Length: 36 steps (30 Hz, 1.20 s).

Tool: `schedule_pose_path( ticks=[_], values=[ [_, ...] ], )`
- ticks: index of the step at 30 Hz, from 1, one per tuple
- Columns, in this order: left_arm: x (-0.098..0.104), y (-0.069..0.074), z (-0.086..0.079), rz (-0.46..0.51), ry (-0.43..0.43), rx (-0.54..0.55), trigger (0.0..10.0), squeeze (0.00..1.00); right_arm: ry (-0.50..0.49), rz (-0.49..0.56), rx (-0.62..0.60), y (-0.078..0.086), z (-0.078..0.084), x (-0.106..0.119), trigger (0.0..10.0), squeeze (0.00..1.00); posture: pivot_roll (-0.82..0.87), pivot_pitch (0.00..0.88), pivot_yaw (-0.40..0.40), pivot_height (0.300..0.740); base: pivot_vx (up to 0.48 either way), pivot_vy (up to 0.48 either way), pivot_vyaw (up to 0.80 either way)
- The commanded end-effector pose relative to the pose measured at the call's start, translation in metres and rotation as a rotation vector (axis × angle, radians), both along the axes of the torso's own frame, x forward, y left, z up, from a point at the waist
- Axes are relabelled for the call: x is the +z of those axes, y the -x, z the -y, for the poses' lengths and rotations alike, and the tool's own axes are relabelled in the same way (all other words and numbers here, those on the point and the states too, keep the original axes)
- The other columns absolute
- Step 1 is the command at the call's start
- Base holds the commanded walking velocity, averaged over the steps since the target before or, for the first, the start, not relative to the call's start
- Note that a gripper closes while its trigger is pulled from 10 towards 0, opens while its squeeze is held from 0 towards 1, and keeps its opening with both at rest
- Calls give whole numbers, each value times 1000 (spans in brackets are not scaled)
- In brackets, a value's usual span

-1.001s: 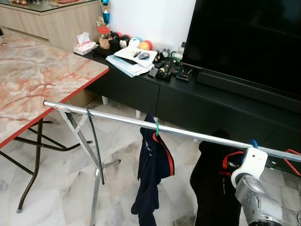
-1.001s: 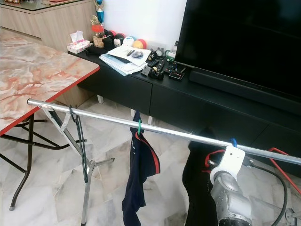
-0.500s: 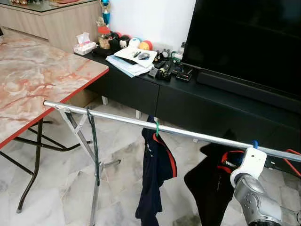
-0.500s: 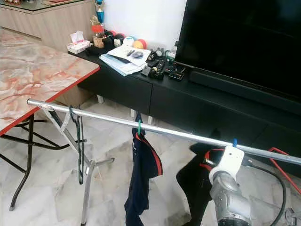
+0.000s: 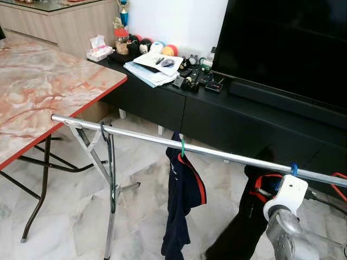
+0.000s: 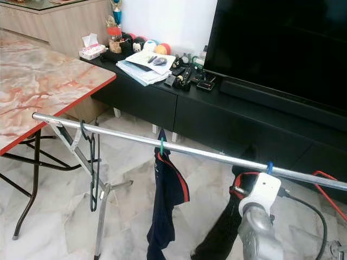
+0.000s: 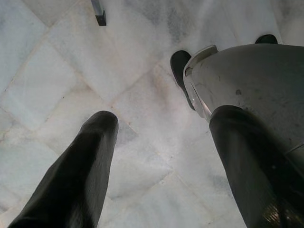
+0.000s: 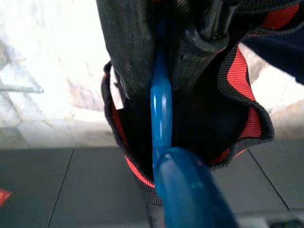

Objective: Hang hanger

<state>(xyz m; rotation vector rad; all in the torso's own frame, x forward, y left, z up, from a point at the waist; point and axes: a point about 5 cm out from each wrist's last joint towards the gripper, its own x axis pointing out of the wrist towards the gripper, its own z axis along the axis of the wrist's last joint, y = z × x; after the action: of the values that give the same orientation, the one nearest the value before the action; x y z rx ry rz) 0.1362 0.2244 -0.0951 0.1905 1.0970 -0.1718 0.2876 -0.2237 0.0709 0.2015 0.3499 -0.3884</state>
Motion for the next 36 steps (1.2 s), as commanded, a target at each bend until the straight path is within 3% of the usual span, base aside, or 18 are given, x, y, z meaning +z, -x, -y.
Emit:
schedule_pose_path(
  ticks=[1, 6, 10, 15, 25, 26, 27, 28, 33, 36],
  values=[
    [-7, 15, 8, -68, 23, -34, 10000, 0, 43, 96, 8, 2, 1, 14, 0, 0, 5, 73, -66, 740, 0, 0, 0],
    [-7, 15, 8, -68, 25, -37, 10000, 0, 62, 157, 34, 11, -5, 18, 0, 0, 0, 71, -68, 740, 0, 0, 0],
    [-7, 15, 8, -67, 25, -37, 10000, 0, 91, 120, 60, 17, -6, 13, 0, 0, -3, 70, -70, 740, 0, 0, 0],
    [-7, 15, 8, -67, 26, -35, 10000, 0, 100, 37, 67, 43, -2, -7, 0, 0, 0, 69, -74, 740, 0, 0, 0],
    [-7, 15, 8, -63, 25, -30, 10000, 0, 99, 24, 59, 55, 2, -16, 0, 0, -6, 67, -74, 740, 0, 0, 0],
    [-7, 15, 8, -63, 25, -30, 10000, 0, 95, 7, 62, 55, 2, -20, 941, 0, -7, 64, -72, 740, 0, 0, 0],
    [-7, 15, 8, -63, 25, -28, 10000, 0, 71, -24, 72, 55, 1, -29, 4196, 0, -7, 64, -72, 740, 0, 0, 0],
    [-7, 15, 8, -63, 25, -26, 10000, 0, 54, -47, 85, 54, 0, -36, 10000, 0, -8, 59, -72, 740, 0, 0, 0],
    [-7, 15, 7, -53, 19, 8, 10000, 0, -22, -142, 107, 49, -4, -67, 10000, 0, -8, 52, -70, 740, 0, 0, 0],
    [-7, 15, 5, -40, 6, 55, 10000, 0, -10, -208, 145, 47, -10, -87, 10000, 0, -7, 38, -68, 740, 0, 0, 0]
  ],
)
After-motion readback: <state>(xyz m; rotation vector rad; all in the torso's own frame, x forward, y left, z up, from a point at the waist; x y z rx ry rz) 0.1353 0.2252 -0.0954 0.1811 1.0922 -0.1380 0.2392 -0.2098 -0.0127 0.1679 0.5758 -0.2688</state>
